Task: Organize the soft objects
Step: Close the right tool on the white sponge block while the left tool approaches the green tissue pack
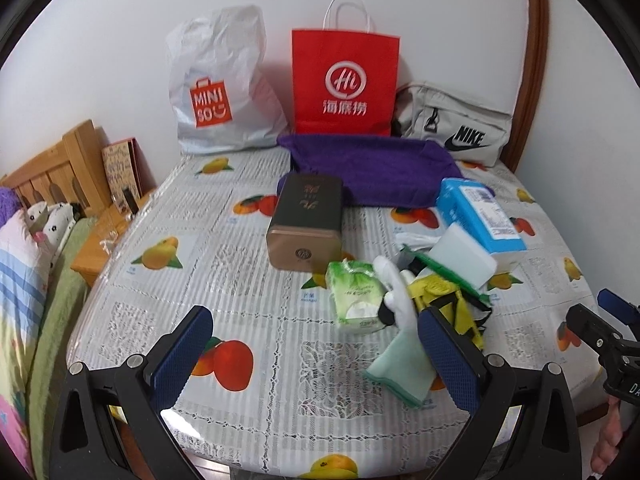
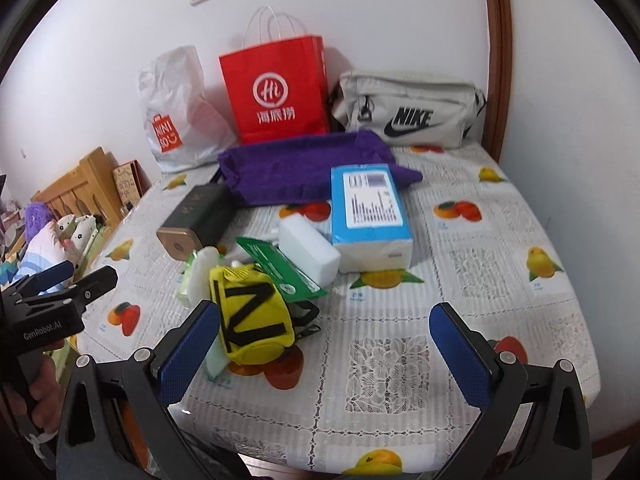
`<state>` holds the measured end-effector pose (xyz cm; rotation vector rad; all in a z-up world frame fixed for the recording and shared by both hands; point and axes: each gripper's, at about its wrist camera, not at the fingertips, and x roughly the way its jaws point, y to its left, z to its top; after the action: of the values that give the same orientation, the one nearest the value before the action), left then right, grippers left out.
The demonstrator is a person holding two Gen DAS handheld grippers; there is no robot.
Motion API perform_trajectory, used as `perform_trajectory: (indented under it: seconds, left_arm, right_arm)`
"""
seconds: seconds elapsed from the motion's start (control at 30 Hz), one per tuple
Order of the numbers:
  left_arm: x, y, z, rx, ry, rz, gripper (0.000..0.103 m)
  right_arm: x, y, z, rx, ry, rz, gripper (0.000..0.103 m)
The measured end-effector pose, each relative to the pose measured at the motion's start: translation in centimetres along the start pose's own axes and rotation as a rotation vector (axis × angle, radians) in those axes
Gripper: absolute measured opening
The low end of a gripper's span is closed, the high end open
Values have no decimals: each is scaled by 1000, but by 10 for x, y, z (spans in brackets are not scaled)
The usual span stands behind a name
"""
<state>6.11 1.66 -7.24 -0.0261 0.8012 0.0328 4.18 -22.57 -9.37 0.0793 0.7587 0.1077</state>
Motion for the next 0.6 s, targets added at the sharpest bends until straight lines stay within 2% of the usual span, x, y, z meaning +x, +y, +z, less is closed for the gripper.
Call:
perform_trajectory:
  seconds: [0.2, 0.43, 0.6]
  left_arm:
    - [33, 10, -6, -11, 61, 21, 103]
    - [63, 22, -14, -30, 110, 5, 103]
    - [80, 30, -18, -43, 141, -10, 103]
  right_arm:
    - [31, 6, -3, -41, 22, 20, 100]
    - [65, 21, 3, -123, 30, 46, 76]
    - [84, 21, 18, -138, 20, 19, 75]
